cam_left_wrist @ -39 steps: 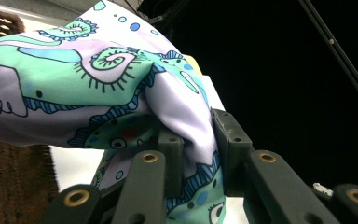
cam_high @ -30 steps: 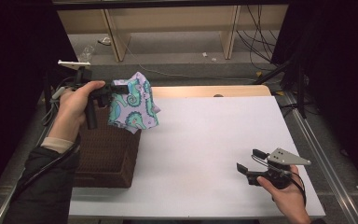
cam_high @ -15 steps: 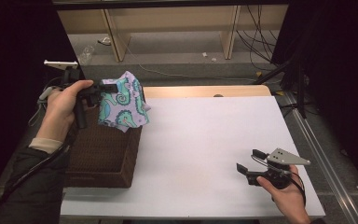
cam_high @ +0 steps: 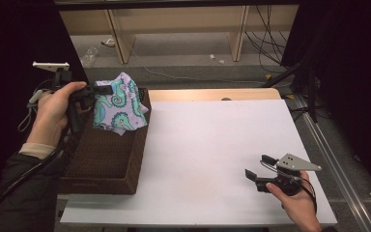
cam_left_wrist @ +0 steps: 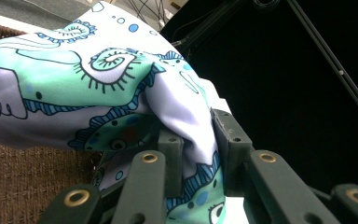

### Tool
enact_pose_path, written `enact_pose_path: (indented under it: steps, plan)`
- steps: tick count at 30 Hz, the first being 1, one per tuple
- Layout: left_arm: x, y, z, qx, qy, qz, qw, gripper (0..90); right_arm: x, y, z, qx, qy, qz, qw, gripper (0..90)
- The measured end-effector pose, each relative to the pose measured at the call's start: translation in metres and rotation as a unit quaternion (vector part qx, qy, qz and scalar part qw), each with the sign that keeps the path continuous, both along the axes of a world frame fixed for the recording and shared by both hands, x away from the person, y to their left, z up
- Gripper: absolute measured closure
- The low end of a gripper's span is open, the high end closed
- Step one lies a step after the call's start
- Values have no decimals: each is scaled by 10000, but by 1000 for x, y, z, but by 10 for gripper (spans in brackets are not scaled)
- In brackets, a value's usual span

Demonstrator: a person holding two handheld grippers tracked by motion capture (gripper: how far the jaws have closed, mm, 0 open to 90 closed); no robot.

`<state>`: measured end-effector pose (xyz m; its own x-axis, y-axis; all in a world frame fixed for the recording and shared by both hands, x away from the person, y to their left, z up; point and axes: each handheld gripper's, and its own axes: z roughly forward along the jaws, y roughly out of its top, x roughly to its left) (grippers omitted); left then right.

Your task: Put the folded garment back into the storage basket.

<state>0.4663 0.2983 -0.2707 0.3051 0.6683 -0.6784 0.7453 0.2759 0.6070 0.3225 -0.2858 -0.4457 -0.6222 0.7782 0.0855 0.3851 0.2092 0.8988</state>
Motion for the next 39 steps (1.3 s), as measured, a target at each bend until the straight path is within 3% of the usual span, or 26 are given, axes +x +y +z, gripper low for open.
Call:
enact_pose_path:
  steps: [39]
  plan:
    - [-4,26,-7,45,77,258,9996,742,0,0,0,-26,27,-6,10000,159]
